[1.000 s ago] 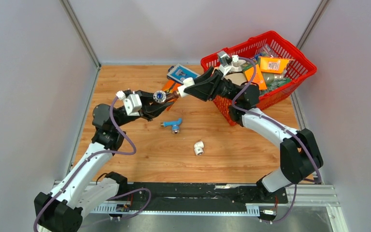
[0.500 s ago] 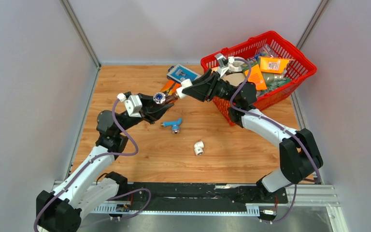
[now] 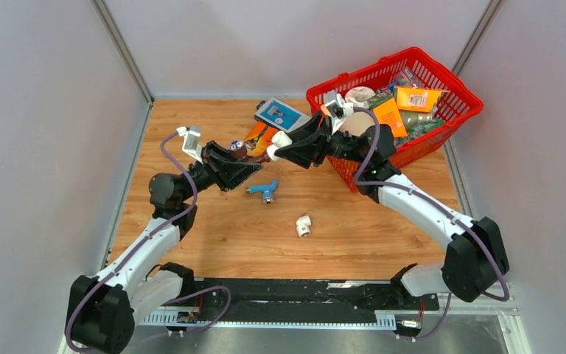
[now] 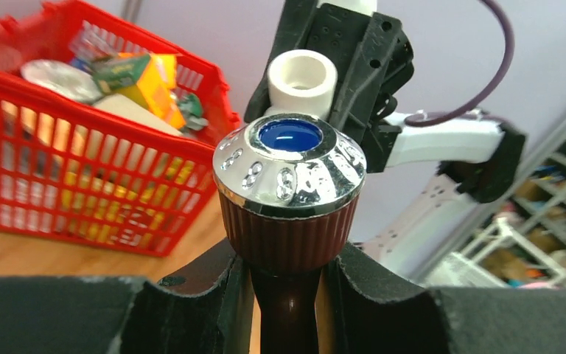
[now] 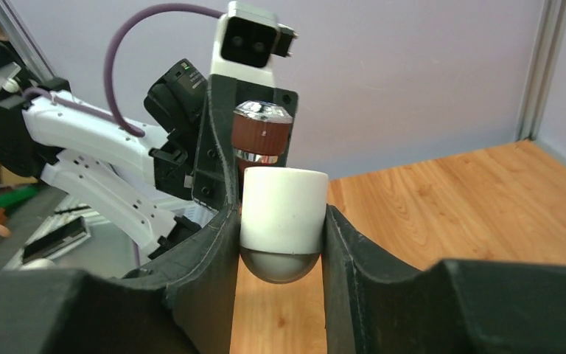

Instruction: Install the water faucets

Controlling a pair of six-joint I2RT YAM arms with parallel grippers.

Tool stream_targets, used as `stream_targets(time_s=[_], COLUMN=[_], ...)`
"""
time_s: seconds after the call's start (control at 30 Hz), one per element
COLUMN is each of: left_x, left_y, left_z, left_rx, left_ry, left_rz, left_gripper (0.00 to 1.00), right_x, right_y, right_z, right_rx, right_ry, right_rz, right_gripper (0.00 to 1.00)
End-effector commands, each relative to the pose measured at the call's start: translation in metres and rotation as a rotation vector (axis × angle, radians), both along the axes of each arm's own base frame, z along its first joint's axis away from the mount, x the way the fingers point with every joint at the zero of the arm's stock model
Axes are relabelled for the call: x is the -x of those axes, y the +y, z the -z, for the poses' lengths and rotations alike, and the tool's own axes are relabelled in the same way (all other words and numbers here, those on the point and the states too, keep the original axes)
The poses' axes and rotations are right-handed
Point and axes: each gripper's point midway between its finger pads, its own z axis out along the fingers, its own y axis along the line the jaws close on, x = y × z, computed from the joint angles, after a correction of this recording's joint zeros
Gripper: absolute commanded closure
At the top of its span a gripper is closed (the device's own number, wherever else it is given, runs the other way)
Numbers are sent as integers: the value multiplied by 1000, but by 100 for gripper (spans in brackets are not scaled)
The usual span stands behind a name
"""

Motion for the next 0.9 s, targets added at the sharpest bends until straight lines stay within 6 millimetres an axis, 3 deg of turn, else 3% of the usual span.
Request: stream_targets(time_s=[0.0,0.13,0.23,0.27,0.3,0.33,0.37,0.4,0.43,0.47,0.5,0.6,0.87], left_x=[21,13,3,-5,-4,-14,-13,-21,-16,-25,-20,-22,-17], left_y=[7,25,41,43,48,51,53,58,62,70,74,92,108], left_z=[-12,-10,-2,11,11,29,31,48,76,72,85,96,123], left_rx=[101,131,99,56,36,-36,-71,-169,-241,-301,-347,-449,-518], left_ry=[178,283,316,351,335,376,369,402,527,457,505,499,548], left_rz=[177,173,91,48,10,-48,-77,-139,-161,-239,-262,-383,-475], left_gripper=[100,100,100,100,100,100,100,100,100,100,100,100,100], right_x=[18,9,-7,-11,-15,-18,-25,-32,-37,-44,-48,-59,-24], right_y=[-12,-14,-4,0,4,6,9,9,10,8,6,-2,21], right_z=[-34,-21,14,24,39,57,68,85,102,119,137,186,287], right_rx=[-49,36,198,238,284,340,376,429,482,538,587,722,947], right_ry=[-262,-370,-313,-303,-272,-233,-215,-195,-172,-140,-103,23,139], right_rz=[88,144,139,142,148,170,220,271,314,363,386,451,412], right_gripper=[100,100,100,100,100,100,100,100,100,100,100,100,100])
